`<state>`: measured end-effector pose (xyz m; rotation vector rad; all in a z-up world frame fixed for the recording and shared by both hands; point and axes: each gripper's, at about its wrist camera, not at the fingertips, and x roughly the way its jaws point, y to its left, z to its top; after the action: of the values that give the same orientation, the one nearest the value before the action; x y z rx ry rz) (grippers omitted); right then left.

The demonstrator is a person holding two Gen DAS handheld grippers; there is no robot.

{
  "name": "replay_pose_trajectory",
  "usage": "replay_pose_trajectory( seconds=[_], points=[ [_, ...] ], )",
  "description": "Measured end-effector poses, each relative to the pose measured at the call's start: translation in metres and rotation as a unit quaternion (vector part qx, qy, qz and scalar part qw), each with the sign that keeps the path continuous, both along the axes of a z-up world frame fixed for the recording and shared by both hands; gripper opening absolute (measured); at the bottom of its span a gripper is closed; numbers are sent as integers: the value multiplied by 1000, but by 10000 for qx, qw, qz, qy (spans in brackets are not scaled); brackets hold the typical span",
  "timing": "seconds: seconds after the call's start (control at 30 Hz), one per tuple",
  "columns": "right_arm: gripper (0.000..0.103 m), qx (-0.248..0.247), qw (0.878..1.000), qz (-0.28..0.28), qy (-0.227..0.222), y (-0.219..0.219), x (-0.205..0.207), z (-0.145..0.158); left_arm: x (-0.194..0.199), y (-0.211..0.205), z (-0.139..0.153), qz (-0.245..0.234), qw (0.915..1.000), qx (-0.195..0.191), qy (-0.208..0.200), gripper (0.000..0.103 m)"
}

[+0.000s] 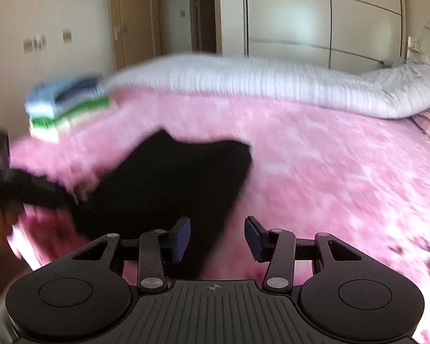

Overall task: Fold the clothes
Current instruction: 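Hold the garment corner with the left gripper while the right gripper presses it flat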

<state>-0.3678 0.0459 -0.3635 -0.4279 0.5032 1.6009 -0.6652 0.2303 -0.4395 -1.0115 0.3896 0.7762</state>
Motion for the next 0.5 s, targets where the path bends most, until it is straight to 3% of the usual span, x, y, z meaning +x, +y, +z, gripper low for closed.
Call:
replay_pose_trajectory(
  seconds=[0.13, 0.2, 0.3, 0.5],
  points=[
    [26, 158, 9998, -21, 94, 28, -19, -16, 2, 0, 2, -35, 9999, 50, 88, 14],
    [23, -3, 9999, -54, 88, 38, -27, -30, 1, 1, 2, -68, 9999, 41, 84, 14],
    [23, -226, 9982, 48, -550, 41, -38, -49, 1, 3, 0, -109, 9999, 18, 71, 15],
    [23, -604, 9977, 230, -192, 53, -23, -43, 8, -2, 15, -153, 9991, 172, 358, 15]
  ],
)
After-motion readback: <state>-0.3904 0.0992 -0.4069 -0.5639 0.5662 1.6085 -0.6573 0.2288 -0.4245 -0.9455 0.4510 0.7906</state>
